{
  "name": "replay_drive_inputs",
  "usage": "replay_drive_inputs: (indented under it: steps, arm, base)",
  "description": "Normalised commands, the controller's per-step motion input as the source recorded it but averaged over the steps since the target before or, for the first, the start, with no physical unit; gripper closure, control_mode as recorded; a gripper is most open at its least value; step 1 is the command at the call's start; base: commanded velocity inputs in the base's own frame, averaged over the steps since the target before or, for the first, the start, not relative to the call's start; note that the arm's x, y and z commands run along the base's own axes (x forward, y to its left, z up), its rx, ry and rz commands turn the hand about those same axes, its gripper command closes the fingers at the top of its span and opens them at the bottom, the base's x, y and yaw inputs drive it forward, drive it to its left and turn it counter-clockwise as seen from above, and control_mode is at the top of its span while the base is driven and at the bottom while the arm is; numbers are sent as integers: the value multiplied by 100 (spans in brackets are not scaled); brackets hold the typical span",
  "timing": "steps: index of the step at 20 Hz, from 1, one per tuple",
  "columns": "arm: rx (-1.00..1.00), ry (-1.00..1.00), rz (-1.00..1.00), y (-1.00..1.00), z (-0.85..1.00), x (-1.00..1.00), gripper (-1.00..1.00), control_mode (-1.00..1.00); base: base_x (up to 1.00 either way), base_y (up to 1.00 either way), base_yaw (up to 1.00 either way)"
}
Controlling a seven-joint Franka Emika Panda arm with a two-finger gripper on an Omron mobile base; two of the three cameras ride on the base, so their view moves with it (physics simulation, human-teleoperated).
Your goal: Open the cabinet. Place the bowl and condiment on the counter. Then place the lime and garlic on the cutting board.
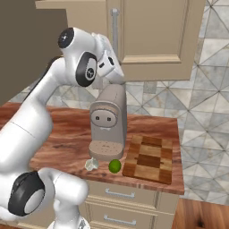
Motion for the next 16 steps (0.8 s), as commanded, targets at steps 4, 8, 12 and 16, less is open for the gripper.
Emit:
replay_drive_inputs:
  steps: [4,8,12,16]
  arm:
    - [20,0,0,-100,0,-53,100,-100]
    - [19,0,0,-100,0,-56,100,-100]
    - [20,-3,0,-100,0,-69,100,-100]
    - [17,-4,0,-100,0,-69,100,-100]
  base:
    - [0,0,0]
    - [0,0,0]
    - [0,0,0]
    - [0,0,0]
